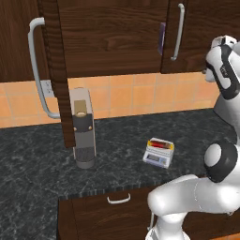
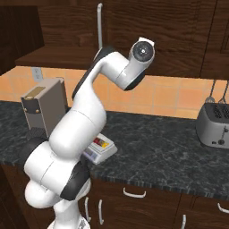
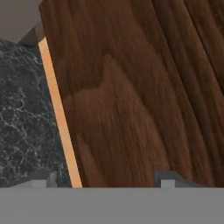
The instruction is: Pick the bar and place it on the digital scale for weighing, and close the cabinet.
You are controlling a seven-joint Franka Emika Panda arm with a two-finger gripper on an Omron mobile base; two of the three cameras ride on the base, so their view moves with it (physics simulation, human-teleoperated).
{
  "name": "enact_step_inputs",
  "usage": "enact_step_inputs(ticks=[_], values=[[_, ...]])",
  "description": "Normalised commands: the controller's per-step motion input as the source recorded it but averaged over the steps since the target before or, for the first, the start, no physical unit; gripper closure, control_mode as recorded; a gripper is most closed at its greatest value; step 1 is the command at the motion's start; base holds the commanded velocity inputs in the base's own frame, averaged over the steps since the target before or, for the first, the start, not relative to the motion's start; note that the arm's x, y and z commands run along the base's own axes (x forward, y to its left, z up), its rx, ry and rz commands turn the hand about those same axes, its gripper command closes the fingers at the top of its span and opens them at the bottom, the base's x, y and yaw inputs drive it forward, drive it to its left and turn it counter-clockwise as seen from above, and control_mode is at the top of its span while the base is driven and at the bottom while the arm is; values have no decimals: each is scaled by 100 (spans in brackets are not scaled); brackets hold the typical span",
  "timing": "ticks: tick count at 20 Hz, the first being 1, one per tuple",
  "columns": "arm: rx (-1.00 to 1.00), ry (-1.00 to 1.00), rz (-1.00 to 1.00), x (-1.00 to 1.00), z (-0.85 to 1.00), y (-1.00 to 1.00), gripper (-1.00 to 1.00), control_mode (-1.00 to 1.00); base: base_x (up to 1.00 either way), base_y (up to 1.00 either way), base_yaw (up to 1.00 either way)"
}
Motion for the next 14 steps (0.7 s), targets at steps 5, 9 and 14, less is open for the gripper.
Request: enact_step_inputs(ticks=[5,9,14], values=[[5,-15,0,-70,0,19,-100,-100,0,0,0],[0,-20,0,-100,0,57,-100,-100,0,0,0],[-9,-23,0,-98,0,70,-100,-100,0,0,0]])
